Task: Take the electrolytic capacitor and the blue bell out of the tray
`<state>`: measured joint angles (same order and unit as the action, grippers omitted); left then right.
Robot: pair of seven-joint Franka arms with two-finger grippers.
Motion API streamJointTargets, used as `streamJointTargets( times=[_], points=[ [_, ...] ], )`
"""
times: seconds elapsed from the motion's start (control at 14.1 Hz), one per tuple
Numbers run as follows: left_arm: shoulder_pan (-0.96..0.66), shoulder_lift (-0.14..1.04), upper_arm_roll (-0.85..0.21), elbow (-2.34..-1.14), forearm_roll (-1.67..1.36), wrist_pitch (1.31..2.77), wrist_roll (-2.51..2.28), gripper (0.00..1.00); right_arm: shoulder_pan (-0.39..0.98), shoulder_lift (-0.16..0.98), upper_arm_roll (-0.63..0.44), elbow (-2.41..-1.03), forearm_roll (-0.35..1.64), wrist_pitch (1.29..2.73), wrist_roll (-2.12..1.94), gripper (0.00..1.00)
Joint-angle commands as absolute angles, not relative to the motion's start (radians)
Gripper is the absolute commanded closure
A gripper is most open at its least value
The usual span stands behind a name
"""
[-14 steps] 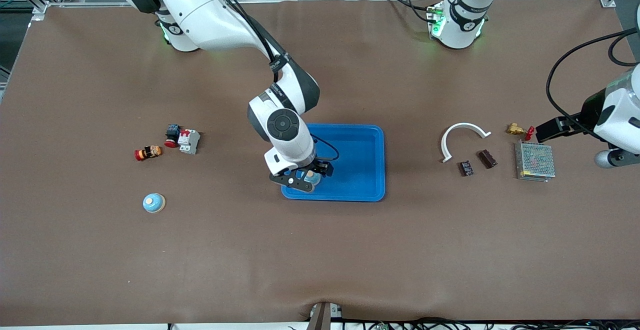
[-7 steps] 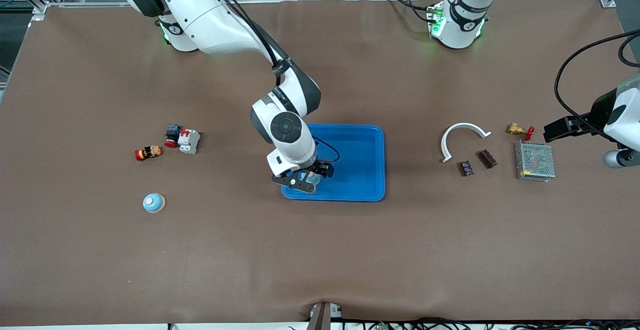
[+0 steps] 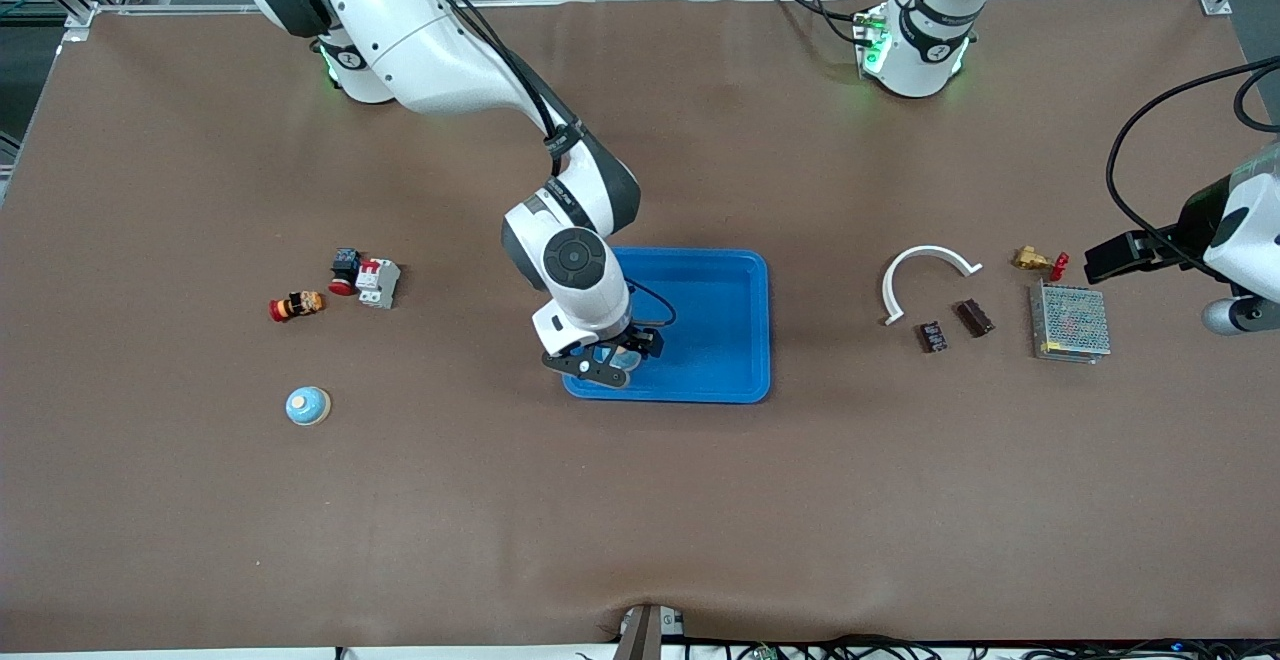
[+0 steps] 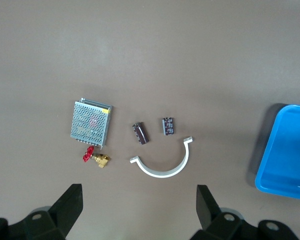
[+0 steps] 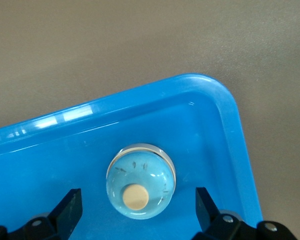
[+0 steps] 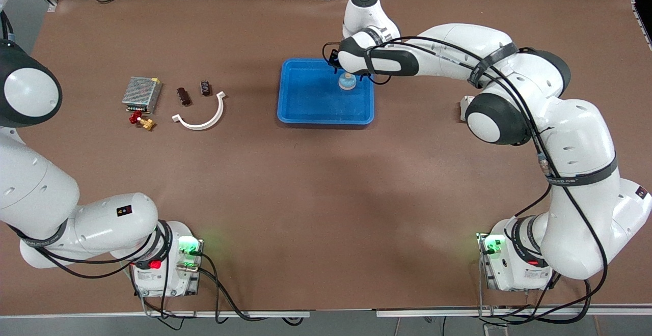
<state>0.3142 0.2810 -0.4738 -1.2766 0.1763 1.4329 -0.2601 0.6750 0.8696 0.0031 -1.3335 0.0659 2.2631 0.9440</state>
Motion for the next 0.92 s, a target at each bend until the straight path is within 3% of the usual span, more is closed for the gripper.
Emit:
streamJointTargets(
  times=[0.0,0.14,0.28,0.43,0.85],
  points=[
    [0.304,0.261,-0.471,-1.273,0.161,1.399,-0.241,0.00,0.686,0.885,-0.006,-1.331,0.048,2.290,0.965,0.00],
    [0.250,0.246,-0.413,-1.285,0.155,1.408,-0.232,0.00,0.687,0.897,-0.005,-1.331,0.049,2.301,0.965,0.00],
    [0.094,0.223,-0.231,-1.293,0.115,1.411,-0.209,0.00,0.687,0.905,-0.005,-1.331,0.049,2.319,0.965,0.00],
    [0.055,0.190,-0.131,-1.313,0.034,1.413,-0.125,0.00,0.687,0.911,-0.006,-1.331,0.048,2.319,0.965,0.00],
    [-0.003,-0.007,-0.087,-1.555,0.020,1.543,-0.055,0.00,0.692,0.916,-0.005,-1.331,0.044,2.329,0.965,0.00]
  ],
)
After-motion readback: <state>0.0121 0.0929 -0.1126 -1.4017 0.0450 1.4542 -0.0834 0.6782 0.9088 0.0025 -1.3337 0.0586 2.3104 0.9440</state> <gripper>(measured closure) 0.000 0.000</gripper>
